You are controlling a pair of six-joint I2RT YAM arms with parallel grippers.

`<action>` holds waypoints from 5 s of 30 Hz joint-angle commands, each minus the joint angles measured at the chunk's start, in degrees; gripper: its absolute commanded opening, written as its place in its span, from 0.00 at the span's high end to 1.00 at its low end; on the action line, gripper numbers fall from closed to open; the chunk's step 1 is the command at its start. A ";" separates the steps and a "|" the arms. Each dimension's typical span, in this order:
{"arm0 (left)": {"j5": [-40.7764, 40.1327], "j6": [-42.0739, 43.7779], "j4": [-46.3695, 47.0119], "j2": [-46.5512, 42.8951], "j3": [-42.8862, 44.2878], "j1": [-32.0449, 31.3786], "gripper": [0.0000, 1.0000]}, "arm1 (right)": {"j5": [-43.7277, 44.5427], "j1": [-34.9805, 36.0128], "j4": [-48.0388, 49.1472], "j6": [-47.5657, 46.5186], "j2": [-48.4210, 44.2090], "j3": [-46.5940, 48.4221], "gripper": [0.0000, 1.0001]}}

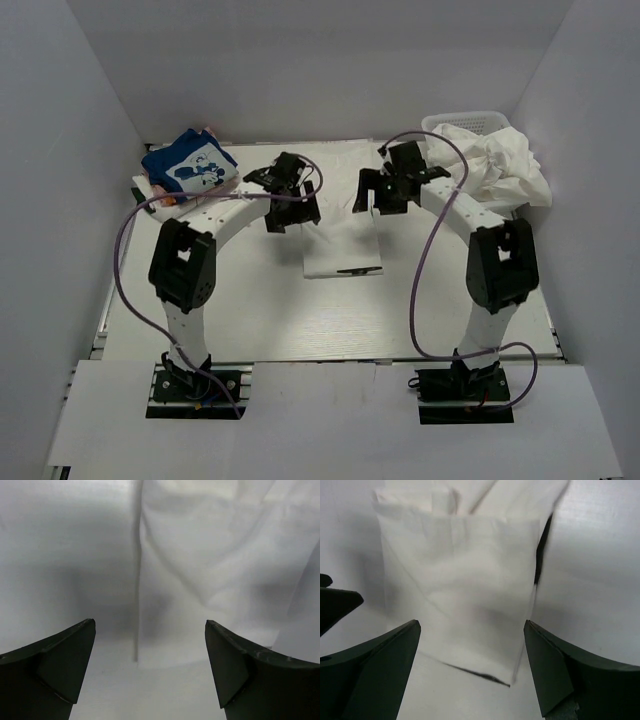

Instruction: Fold and stack the t-shirts

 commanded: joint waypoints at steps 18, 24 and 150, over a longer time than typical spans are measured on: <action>14.76 -7.10 17.92 -13.04 -32.97 -5.24 0.30 | -11.87 -0.36 7.82 6.60 -13.07 -33.11 0.15; 12.56 -6.59 19.07 -9.09 -31.74 -5.24 0.54 | -10.91 -0.36 9.67 8.01 -10.61 -35.13 0.34; 21.25 9.24 24.00 9.72 11.70 -1.46 0.00 | -19.34 -9.94 13.43 19.96 0.64 0.92 0.10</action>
